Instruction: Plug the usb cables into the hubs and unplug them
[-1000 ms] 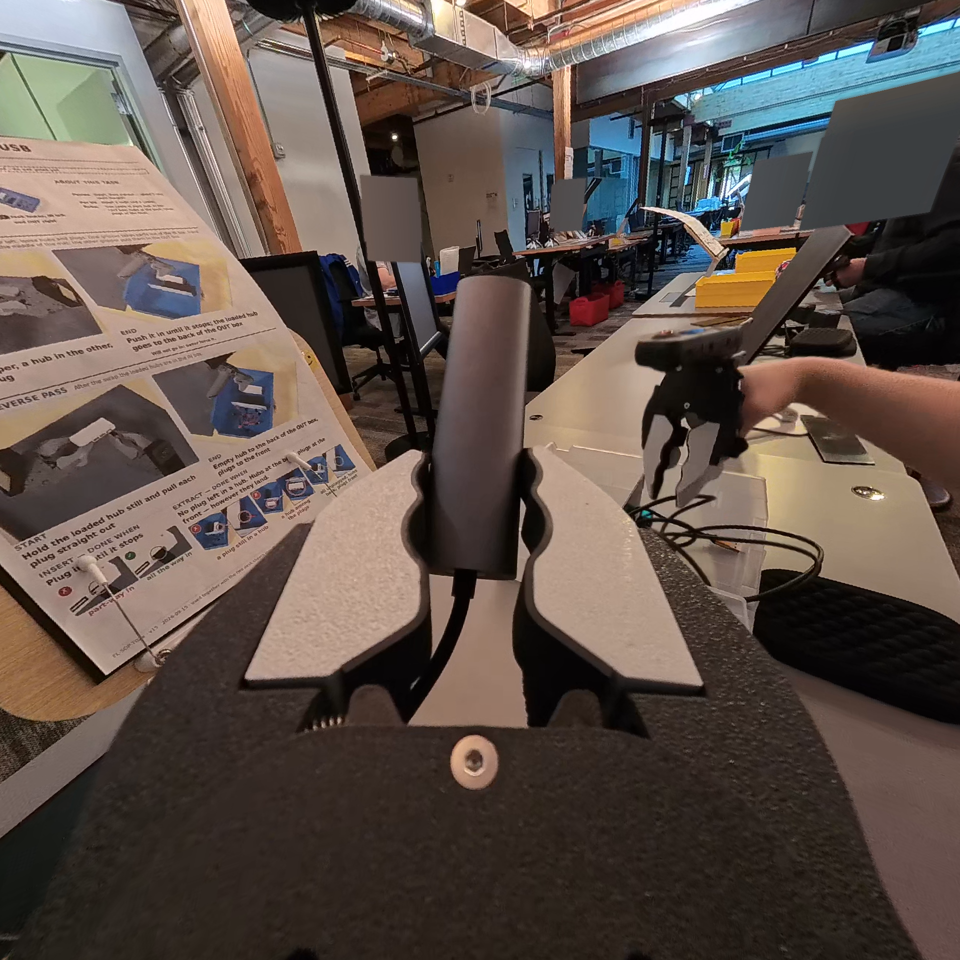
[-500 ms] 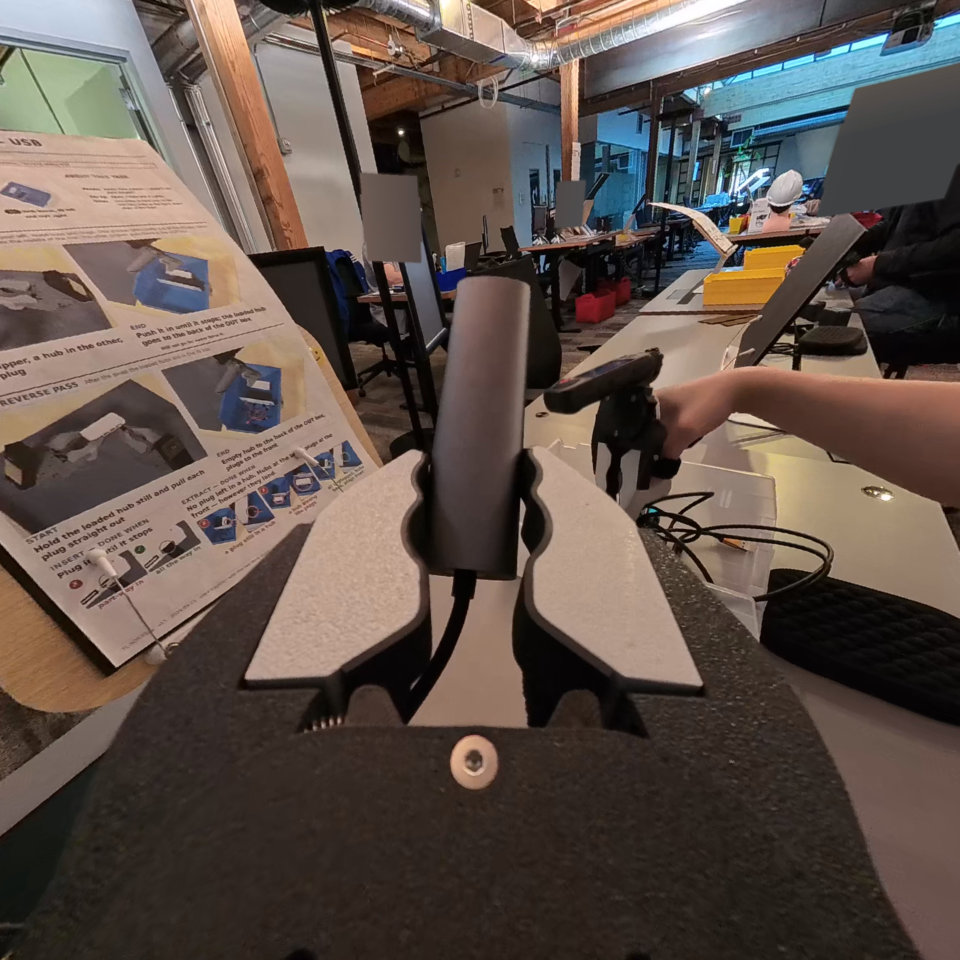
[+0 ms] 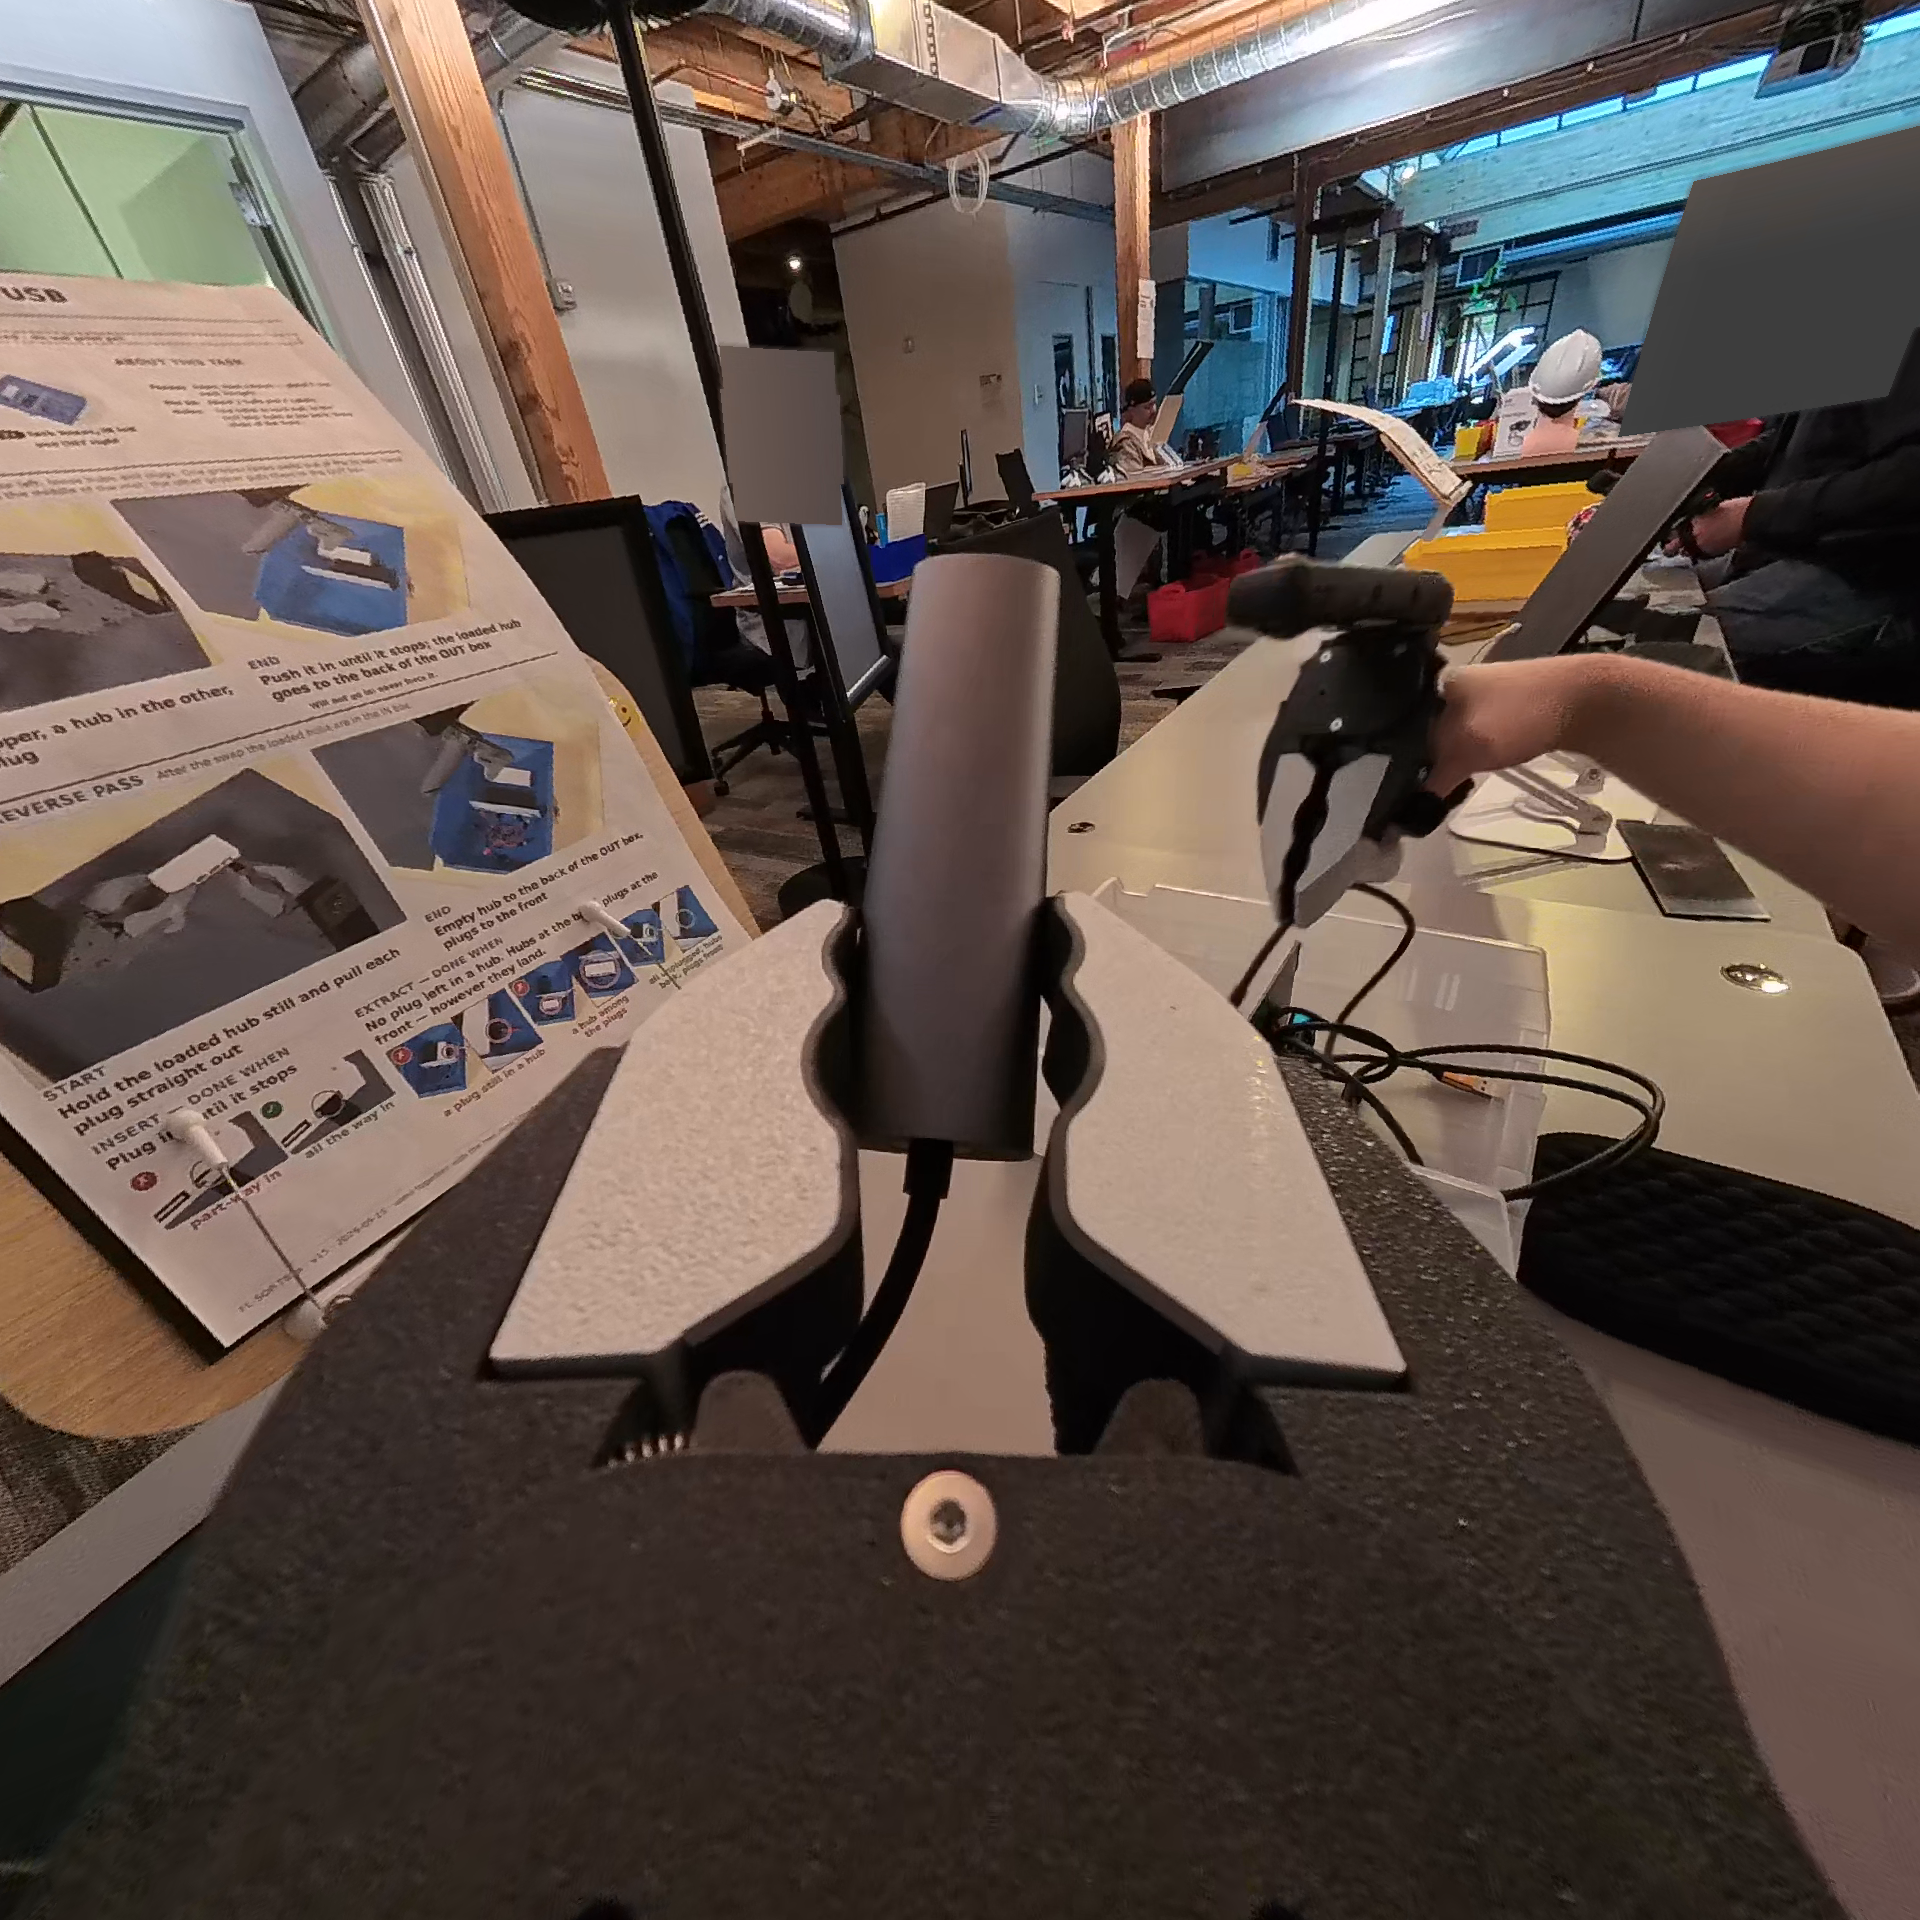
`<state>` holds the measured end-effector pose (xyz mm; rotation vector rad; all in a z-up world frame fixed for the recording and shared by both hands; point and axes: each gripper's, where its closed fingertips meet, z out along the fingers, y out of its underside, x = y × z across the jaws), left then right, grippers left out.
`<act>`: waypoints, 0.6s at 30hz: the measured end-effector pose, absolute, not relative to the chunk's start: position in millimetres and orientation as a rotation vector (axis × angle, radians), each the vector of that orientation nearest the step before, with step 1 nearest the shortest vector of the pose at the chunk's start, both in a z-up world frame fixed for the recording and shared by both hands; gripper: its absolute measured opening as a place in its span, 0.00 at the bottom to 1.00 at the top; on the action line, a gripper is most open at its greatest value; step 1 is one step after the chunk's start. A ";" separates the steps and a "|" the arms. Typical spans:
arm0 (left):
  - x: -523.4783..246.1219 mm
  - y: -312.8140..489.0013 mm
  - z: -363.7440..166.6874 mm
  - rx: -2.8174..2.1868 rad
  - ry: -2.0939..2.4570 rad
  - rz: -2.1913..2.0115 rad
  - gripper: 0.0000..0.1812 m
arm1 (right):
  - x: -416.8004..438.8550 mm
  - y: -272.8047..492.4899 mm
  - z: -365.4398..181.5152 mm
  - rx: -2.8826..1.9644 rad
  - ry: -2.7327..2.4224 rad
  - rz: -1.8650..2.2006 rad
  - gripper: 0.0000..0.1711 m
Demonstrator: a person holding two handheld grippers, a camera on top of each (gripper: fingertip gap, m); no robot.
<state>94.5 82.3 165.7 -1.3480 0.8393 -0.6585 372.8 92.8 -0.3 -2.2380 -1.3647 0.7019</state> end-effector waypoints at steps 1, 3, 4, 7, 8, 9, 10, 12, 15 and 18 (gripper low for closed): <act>95.9 81.7 165.7 -1.346 0.843 -0.660 0.18 | 373.6 85.4 5.6 -2.201 -1.352 0.786 0.03; 99.3 80.8 165.1 -1.346 0.854 -0.659 0.18 | 377.2 71.3 5.4 -2.196 -1.348 0.897 0.04; 101.0 80.4 164.7 -1.346 0.859 -0.657 0.18 | 381.7 69.9 -1.9 -2.232 -1.353 0.862 0.04; 105.7 79.5 163.7 -1.347 0.871 -0.658 0.18 | 384.3 67.5 -24.7 -2.307 -1.422 0.730 0.04; 107.2 79.0 163.1 -1.348 0.876 -0.659 0.18 | 381.0 67.9 -30.3 -2.320 -1.441 0.702 0.04; 108.5 78.7 162.4 -1.350 0.881 -0.658 0.18 | 376.5 66.9 -36.0 -2.337 -1.467 0.687 0.04; 109.5 78.4 161.5 -1.353 0.886 -0.655 0.18 | 371.0 66.6 -41.2 -2.344 -1.493 0.673 0.04; 111.2 78.0 160.2 -1.357 0.894 -0.648 0.18 | 360.3 67.0 -51.5 -2.352 -1.537 0.636 0.05; 112.4 77.0 159.2 -1.359 0.901 -0.650 0.18 | 355.7 64.1 -59.5 -2.370 -1.580 0.559 0.11; 111.8 77.6 158.7 -1.361 0.901 -0.653 0.18 | 350.0 61.7 -43.1 -2.271 -1.510 0.547 0.12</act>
